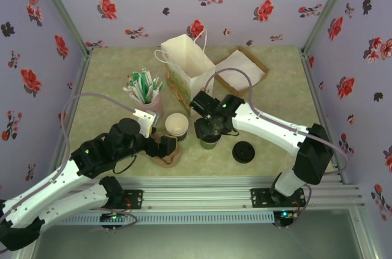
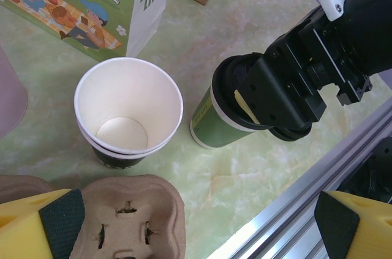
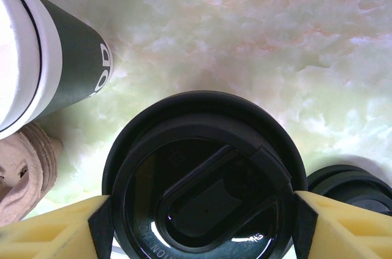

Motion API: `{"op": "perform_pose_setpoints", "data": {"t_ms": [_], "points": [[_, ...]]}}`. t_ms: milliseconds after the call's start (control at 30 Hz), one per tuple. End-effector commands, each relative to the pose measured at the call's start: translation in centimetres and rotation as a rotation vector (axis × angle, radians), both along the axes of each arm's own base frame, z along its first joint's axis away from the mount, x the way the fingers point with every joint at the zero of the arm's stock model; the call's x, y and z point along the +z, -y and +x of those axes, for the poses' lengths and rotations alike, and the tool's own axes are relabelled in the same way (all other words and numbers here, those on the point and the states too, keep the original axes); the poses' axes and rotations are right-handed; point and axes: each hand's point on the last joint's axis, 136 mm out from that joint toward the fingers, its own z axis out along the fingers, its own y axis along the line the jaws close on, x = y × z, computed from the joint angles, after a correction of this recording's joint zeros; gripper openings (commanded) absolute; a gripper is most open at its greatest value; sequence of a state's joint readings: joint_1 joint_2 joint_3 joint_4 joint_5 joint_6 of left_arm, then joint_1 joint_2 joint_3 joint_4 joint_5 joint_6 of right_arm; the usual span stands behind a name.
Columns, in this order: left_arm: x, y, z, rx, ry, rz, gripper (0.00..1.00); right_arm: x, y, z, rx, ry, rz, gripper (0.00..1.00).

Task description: Pack the takeout coffee

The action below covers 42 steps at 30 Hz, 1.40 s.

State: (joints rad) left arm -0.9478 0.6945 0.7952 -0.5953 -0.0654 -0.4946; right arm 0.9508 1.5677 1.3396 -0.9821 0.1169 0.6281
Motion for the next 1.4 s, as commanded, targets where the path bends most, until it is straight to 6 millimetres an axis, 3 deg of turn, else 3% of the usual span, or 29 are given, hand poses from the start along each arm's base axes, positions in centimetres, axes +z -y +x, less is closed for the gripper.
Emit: {"op": "perform_pose_setpoints", "data": {"t_ms": [0,200,900,1367], "points": [[0.0,0.3,0.2,-0.002,-0.003,-0.016,0.99,1.6,0.7,-0.1,-0.012,0.038,0.001,0.73],[-0.1,0.4,0.2,-0.004,-0.005,-0.014,0.99,1.5,0.7,-0.1,-0.015,0.044,0.005,0.73],[-0.2,0.5,0.2,-0.005,-0.007,-0.013,1.00,-1.5,-0.2,-0.4,-0.004,-0.018,-0.005,0.73],[-0.3,0.6,0.3,-0.007,-0.008,-0.012,0.99,-0.7,-0.3,-0.6,0.001,-0.008,0.007,0.73]]}}
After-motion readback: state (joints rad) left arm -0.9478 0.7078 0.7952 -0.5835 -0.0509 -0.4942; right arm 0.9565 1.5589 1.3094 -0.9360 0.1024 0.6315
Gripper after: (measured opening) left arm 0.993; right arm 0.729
